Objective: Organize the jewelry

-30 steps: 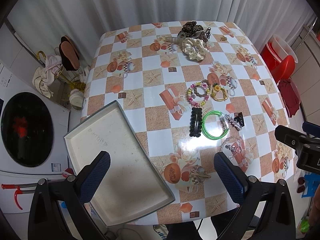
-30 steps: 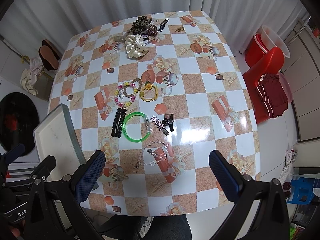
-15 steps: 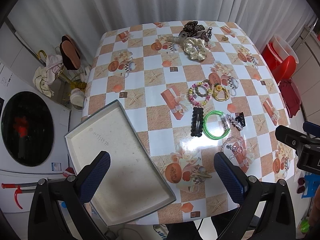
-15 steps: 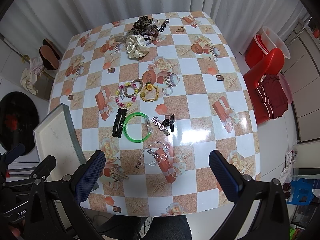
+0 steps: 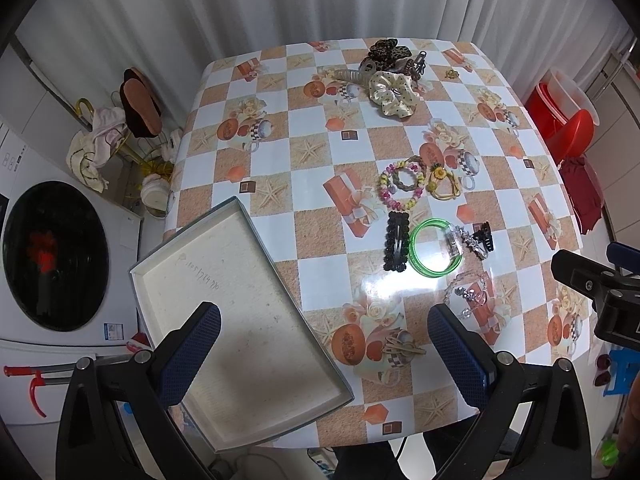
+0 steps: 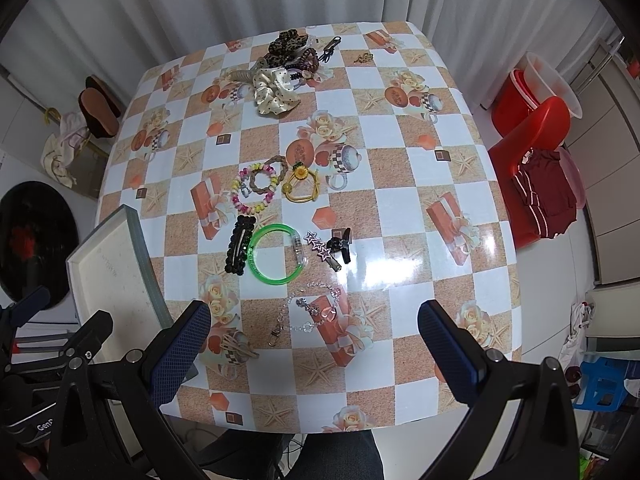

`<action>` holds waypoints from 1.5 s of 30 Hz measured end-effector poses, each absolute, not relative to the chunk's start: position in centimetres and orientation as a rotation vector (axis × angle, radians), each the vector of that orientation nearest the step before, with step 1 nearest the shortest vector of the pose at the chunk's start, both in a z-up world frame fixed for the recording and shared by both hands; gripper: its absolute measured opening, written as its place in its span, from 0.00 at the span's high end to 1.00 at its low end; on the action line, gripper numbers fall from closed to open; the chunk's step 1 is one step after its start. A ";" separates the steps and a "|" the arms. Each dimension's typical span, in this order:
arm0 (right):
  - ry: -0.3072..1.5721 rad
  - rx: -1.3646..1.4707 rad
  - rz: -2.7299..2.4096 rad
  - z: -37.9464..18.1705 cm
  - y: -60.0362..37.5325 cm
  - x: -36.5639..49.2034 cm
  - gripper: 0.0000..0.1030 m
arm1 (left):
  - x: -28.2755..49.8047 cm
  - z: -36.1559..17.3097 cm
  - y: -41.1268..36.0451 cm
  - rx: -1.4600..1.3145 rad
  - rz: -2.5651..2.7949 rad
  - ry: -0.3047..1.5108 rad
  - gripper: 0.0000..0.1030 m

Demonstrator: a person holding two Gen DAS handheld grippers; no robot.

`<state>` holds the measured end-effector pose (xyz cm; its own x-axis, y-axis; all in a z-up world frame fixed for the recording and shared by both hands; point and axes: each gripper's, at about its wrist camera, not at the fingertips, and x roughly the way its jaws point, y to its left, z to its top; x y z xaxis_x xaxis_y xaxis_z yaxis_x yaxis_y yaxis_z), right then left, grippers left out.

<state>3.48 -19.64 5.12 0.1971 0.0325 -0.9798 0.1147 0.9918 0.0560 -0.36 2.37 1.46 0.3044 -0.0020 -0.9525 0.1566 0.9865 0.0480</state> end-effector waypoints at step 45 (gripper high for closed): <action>1.378 0.126 -0.064 5.0 -19.9 3.2 0.00 | -0.4 1.2 2.8 0.143 -0.101 1.275 0.00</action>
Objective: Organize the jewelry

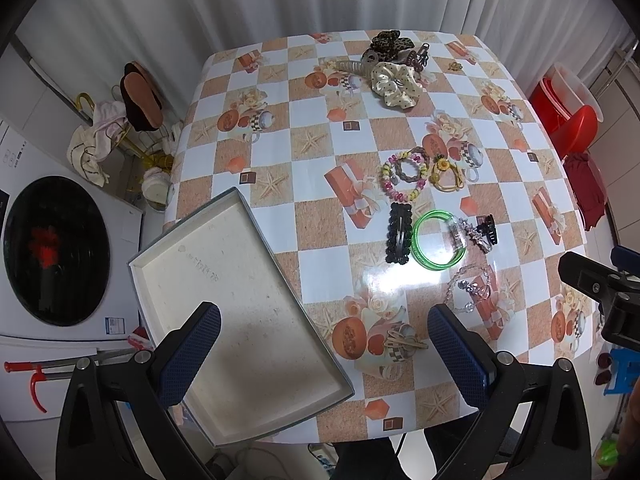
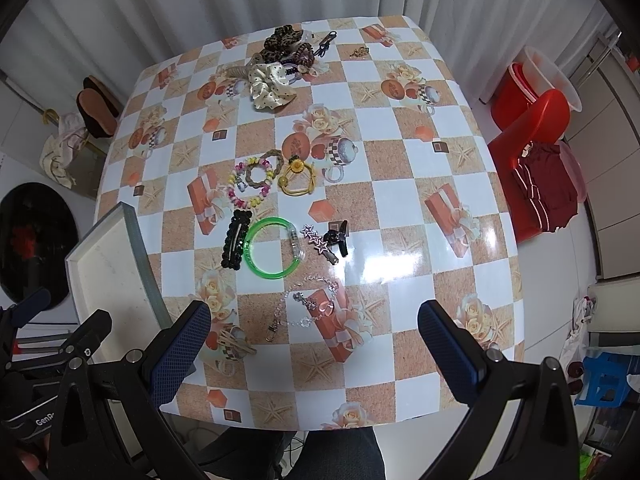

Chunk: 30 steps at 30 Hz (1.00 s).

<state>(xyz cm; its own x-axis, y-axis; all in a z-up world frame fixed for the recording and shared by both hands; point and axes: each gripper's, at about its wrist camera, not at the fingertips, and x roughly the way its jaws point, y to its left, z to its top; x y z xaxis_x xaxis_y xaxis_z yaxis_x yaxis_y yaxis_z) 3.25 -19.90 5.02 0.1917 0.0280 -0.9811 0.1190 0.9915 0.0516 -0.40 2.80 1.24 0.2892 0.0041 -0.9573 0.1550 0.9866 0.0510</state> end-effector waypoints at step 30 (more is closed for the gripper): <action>1.535 0.170 -0.138 -3.6 -24.6 3.2 0.00 | 4.2 -7.4 -0.9 0.207 -0.128 1.396 0.00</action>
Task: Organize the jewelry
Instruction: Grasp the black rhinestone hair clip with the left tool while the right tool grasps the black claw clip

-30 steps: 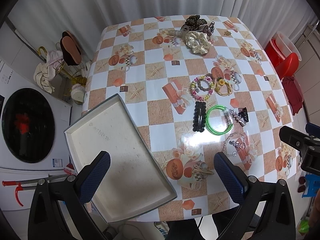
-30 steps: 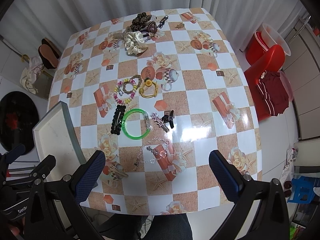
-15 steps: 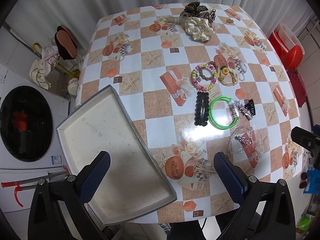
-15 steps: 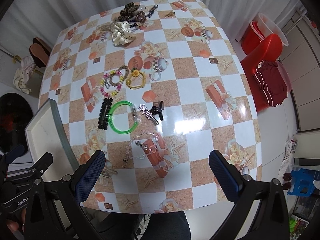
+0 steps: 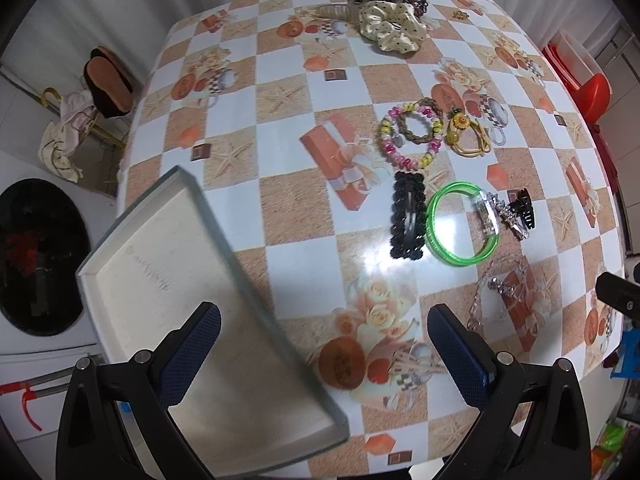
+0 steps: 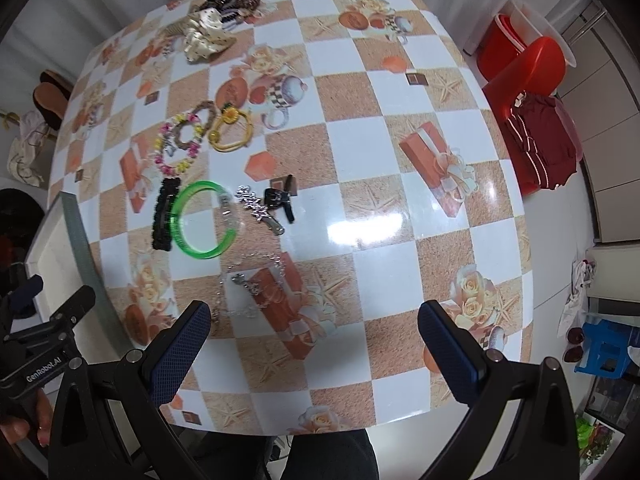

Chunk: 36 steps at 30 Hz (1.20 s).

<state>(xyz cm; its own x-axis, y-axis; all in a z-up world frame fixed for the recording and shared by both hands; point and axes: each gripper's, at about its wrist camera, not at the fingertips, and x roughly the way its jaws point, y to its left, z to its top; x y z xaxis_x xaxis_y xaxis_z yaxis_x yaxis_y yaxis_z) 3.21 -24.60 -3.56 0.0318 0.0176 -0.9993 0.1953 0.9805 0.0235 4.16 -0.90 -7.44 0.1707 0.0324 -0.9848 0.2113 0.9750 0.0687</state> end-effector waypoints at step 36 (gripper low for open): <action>1.522 0.089 -0.033 -14.4 -25.0 10.6 0.27 | 11.4 -16.3 -5.4 0.225 -0.253 1.407 0.05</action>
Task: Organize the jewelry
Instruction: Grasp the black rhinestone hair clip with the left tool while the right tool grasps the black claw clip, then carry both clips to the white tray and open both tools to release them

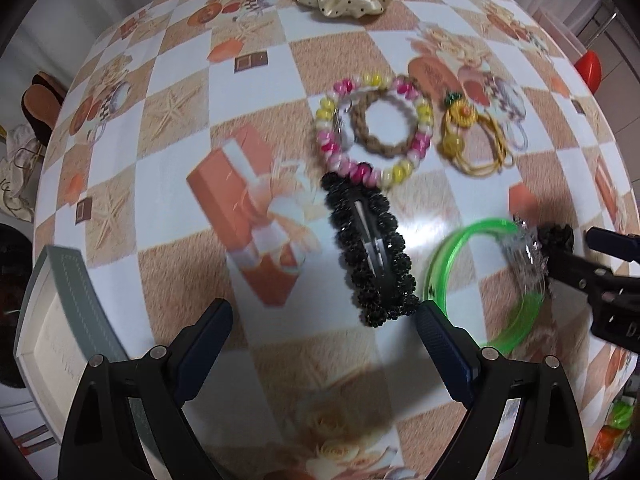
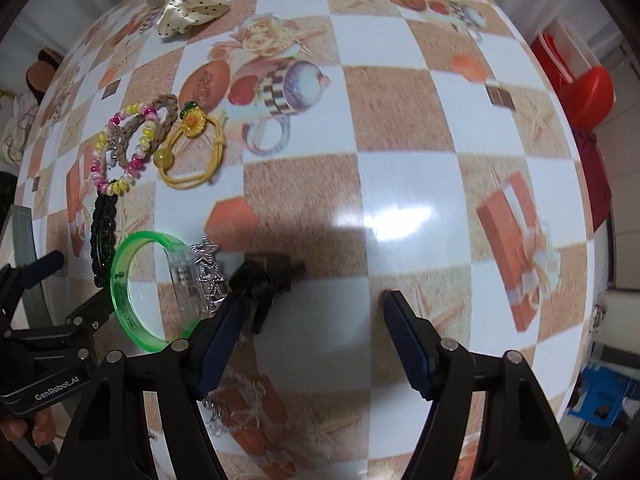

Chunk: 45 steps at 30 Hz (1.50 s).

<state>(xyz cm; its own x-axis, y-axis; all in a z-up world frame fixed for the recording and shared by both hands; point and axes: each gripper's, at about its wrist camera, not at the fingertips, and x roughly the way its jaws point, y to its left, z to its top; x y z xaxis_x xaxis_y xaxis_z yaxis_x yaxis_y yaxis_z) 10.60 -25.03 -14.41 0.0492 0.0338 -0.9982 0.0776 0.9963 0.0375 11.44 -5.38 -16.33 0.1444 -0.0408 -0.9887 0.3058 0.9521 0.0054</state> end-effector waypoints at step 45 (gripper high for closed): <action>1.451 0.231 -0.002 -9.2 -24.8 9.3 0.82 | 14.3 -11.6 -8.1 0.012 -0.262 1.322 0.66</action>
